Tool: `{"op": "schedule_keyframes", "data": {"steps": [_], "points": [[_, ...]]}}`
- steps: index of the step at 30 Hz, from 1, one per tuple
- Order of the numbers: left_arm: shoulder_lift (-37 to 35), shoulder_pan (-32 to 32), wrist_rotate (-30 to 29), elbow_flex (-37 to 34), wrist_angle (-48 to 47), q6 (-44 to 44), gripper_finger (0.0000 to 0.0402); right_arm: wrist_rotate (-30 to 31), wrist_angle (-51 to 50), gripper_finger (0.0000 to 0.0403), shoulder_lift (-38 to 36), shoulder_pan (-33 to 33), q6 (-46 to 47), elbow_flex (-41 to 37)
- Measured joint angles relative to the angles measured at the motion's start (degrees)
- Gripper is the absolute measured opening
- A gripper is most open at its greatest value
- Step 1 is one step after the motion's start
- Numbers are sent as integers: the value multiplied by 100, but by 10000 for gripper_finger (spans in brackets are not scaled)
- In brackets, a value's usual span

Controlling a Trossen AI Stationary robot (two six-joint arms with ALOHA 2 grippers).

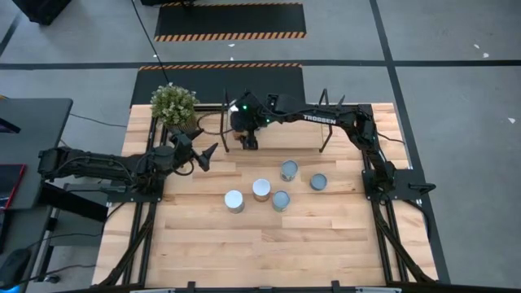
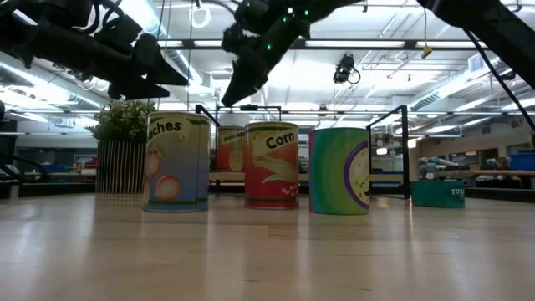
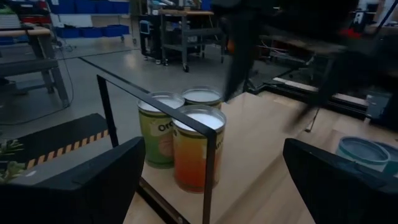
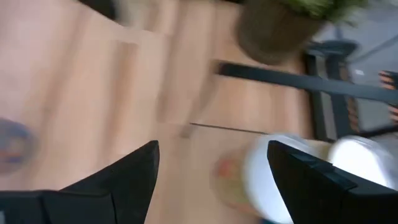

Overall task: Pick and place cans onto a shelf
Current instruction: Put the canned peaches on the shelf

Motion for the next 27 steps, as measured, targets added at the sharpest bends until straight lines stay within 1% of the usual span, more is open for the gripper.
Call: {"op": "schedule_keyframes", "data": {"steps": [3,8,13,15,18,20,22,24,27], "points": [[0,2,71,0,-6,-5,387,-205,-237,307,11,287,109,2],[-19,2,154,0,-354,31,387,-96,-325,323,27,833,251,2],[-292,11,816,-4,-807,31,387,80,-213,356,16,1485,738,-85],[-434,11,1150,-2,-918,33,387,320,0,369,13,1741,835,-289],[-535,17,1852,-2,-1101,29,387,787,138,384,38,2057,1031,-443],[-522,9,2369,-2,-1206,13,387,991,467,391,13,2212,1176,-570],[-473,0,2723,-2,-1207,2,387,1077,686,395,10,2339,1361,-712],[-459,2,2769,-2,-1228,-7,387,1113,831,398,31,2443,1509,-805],[-461,4,2649,-2,-1190,-13,387,1385,1190,400,21,2587,1801,-957]]}}
